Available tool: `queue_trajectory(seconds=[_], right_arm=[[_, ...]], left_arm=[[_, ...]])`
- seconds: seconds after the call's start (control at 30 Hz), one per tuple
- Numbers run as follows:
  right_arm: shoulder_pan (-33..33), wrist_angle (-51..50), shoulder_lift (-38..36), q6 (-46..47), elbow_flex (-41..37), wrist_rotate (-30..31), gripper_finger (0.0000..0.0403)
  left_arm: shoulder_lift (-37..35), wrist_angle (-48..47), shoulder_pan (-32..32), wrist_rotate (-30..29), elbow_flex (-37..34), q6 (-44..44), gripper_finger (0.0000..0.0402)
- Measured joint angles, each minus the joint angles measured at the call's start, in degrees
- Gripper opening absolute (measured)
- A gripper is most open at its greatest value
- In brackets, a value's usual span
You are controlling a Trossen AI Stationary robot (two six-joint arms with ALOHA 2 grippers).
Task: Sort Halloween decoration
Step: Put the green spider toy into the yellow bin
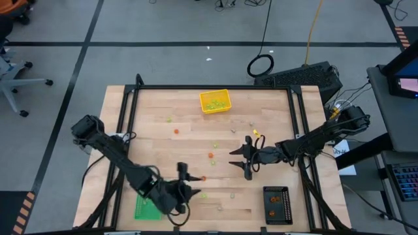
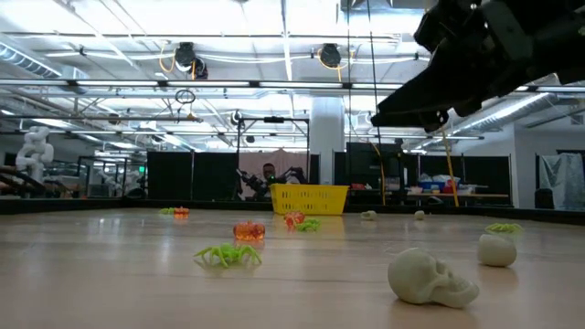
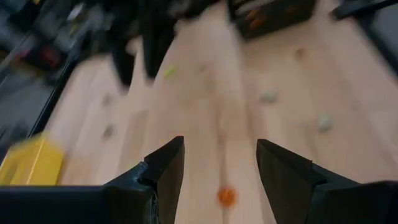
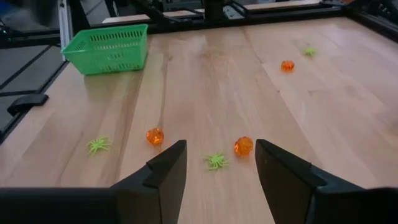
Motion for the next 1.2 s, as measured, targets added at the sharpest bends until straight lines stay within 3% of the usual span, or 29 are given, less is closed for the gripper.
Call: queue_trajectory(seconds=[0.17,0.4,0.53,0.87,1.2], right_arm=[[0.39,3.44,4.36,0.55,0.0,-0.1,0.0176],[1.62,9.5,9.85,0.59,0.01,-0.04,0.0176],[1.66,9.81,10.65,0.66,0.53,0.8,0.0176],[0.66,-1.27,13.47,0.57,7.97,3.15,0.0176],[0.74,-1.16,25.37,1.31,15.66,2.94,0.0176]], left_arm=[[-0.09,7.38,7.19,12.28,0.02,11.9,0.0198],[-0.2,10.29,17.86,30.36,-2.63,12.35,0.0198],[-1.0,15.13,20.97,31.16,-9.46,11.06,0.0198],[-4.36,33.07,22.3,31.02,-22.76,9.26,0.0198],[-5.1,39.81,22.17,29.15,-27.05,9.11,0.0198]])
